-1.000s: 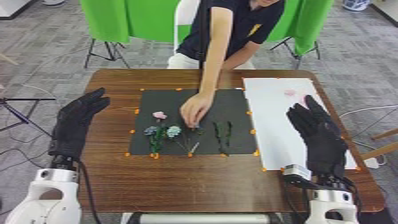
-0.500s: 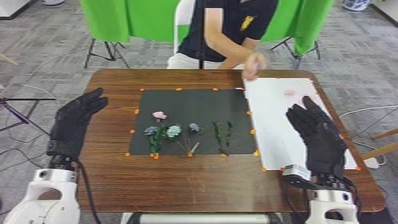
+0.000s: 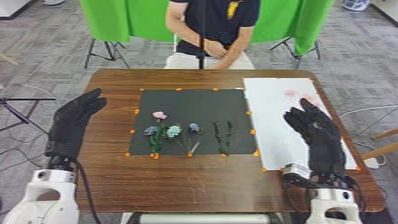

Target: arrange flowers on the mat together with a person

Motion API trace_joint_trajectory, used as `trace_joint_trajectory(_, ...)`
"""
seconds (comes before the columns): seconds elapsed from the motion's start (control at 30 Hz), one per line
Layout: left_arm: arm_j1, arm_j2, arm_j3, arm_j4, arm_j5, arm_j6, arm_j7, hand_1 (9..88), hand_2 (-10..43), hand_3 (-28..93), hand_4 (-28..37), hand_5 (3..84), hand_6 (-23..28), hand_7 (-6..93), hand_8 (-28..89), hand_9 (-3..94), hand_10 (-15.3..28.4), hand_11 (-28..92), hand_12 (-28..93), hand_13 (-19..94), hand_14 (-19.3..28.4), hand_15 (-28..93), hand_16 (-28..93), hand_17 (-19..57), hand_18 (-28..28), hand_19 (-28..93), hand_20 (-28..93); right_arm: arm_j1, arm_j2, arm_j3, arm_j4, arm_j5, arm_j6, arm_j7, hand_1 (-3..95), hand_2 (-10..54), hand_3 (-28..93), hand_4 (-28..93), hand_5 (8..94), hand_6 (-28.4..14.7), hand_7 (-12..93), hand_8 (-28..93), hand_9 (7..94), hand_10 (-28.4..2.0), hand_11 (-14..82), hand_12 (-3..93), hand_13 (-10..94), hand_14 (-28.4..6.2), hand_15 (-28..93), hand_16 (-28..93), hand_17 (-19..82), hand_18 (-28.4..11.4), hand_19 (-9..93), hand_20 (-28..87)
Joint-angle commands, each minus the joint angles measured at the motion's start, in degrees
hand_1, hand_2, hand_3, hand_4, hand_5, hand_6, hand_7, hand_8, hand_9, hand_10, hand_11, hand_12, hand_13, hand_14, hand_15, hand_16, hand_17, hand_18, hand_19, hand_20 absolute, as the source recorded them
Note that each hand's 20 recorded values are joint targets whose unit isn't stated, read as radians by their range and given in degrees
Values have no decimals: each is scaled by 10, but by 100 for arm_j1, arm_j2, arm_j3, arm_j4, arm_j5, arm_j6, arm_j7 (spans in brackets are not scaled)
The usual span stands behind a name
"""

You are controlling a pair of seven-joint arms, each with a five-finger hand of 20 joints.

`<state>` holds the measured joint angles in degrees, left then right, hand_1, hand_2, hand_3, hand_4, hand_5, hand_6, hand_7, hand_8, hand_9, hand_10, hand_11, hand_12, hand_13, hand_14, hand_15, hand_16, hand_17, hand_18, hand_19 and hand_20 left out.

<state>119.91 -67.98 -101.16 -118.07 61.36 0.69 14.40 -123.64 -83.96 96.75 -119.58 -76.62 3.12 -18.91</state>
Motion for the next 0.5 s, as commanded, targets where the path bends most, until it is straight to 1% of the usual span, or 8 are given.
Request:
trace_joint_trajectory(0.03, 59, -60, -38, -9, -41, 51, -69, 223, 31, 626, -258, 456, 43, 130, -53, 441, 136, 172, 145, 327, 162, 92, 48, 22, 103, 30, 131, 451, 756, 261, -269, -1730, 1713, 1266, 258, -95, 728, -193, 474, -32, 138, -99, 554, -145, 100, 134, 574, -132, 171, 165, 369, -146, 248, 400)
trace_joint_trajectory(0.07, 62, -44, -33, -13, -48, 64, -62, 223, 31, 627, -258, 456, 43, 130, -53, 441, 136, 171, 145, 327, 162, 92, 48, 22, 103, 30, 131, 556, 864, 389, -284, -2066, 1528, 1521, 253, -95, 723, -205, 481, -36, 131, -96, 560, -145, 101, 136, 592, -134, 174, 169, 379, -151, 281, 410)
trace_joint_trajectory(0.1, 63, -63, -44, -14, -35, 37, -78, 223, 31, 628, -258, 456, 43, 129, -53, 441, 136, 171, 145, 326, 162, 92, 48, 22, 103, 30, 131, 642, 1010, 475, -335, -2433, 1431, 1867, 252, -95, 713, -221, 487, -43, 122, -91, 569, -156, 100, 138, 602, -140, 177, 179, 391, -155, 341, 413)
trace_joint_trajectory(0.2, 65, -6, -35, -20, -59, 64, -81, 224, 32, 626, -259, 456, 43, 129, -52, 441, 136, 171, 145, 326, 162, 92, 48, 22, 103, 29, 131, 992, 1322, 914, -416, -3824, 329, 2629, 256, -95, 680, -244, 495, -55, 102, -81, 583, -179, 97, 140, 627, -146, 207, 184, 411, -164, 469, 397)
trace_joint_trajectory(0.27, 51, -7, -43, -19, -42, 63, -88, 224, 32, 626, -259, 456, 43, 130, -52, 441, 136, 171, 145, 326, 162, 92, 48, 22, 103, 29, 131, 1265, 1644, 987, -327, -4556, -161, 2959, 256, -95, 663, -254, 495, -63, 88, -77, 591, -187, 91, 137, 669, -141, 242, 186, 438, -165, 547, 380)
trace_joint_trajectory(0.37, 22, 17, -31, -6, -52, 74, -105, 224, 32, 626, -258, 456, 43, 129, -53, 441, 136, 171, 145, 326, 163, 93, 49, 22, 103, 29, 131, 1666, 2158, 825, 18, -5163, -299, 3222, 278, -95, 638, -249, 525, -65, 83, -75, 654, -181, 92, 134, 756, -118, 265, 187, 521, -141, 610, 364)
trace_joint_trajectory(0.43, 17, 24, -25, -5, -42, 64, -111, 224, 32, 627, -258, 456, 43, 129, -53, 441, 136, 171, 145, 326, 162, 93, 49, 22, 103, 29, 132, 1977, 2389, 705, 214, -5569, -737, 3457, 297, -95, 623, -246, 546, -66, 79, -74, 694, -173, 100, 132, 813, -100, 273, 190, 587, -119, 652, 349)
trace_joint_trajectory(0.5, 38, 31, -30, -18, -49, 83, -101, 225, 32, 626, -258, 456, 43, 129, -52, 441, 136, 171, 145, 326, 162, 93, 48, 22, 103, 29, 132, 2297, 2579, 542, 446, -5859, -1131, 3627, 307, -95, 626, -254, 560, -64, 82, -76, 731, -166, 107, 127, 871, -80, 276, 202, 636, -95, 709, 279)
